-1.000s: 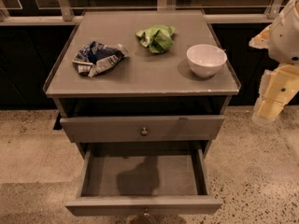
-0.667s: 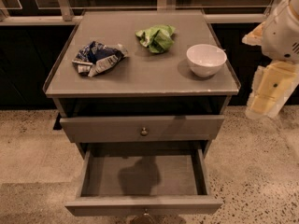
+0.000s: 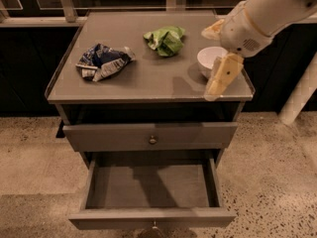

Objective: Place blue chip bag into middle drawer

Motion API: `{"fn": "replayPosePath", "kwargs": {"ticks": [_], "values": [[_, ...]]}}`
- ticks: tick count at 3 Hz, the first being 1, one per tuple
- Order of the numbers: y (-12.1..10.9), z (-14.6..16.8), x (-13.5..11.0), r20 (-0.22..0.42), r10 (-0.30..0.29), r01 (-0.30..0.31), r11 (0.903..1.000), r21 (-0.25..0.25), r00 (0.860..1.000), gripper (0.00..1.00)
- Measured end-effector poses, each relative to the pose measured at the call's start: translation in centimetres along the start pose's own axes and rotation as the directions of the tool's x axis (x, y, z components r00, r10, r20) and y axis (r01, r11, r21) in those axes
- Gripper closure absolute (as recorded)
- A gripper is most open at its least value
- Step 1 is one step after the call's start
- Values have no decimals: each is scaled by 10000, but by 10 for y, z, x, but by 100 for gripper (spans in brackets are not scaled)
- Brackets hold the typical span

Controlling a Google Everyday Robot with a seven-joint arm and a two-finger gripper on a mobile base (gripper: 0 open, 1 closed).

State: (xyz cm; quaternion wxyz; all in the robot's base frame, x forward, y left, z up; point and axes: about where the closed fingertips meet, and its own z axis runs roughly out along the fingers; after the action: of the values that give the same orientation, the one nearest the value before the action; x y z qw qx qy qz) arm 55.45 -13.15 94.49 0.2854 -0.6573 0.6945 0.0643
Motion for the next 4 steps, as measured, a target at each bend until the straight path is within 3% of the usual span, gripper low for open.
{"fn": "replayPosePath", "kwargs": {"ticks": [1, 3, 4], "values": [[-32, 39, -31, 942, -387, 416, 9987, -287, 9948, 0], [-34, 40, -31, 1050, -287, 293, 9996, -39, 9941, 0], [-47, 59, -51, 1985, -710, 661, 9973, 312, 9775, 0]]}}
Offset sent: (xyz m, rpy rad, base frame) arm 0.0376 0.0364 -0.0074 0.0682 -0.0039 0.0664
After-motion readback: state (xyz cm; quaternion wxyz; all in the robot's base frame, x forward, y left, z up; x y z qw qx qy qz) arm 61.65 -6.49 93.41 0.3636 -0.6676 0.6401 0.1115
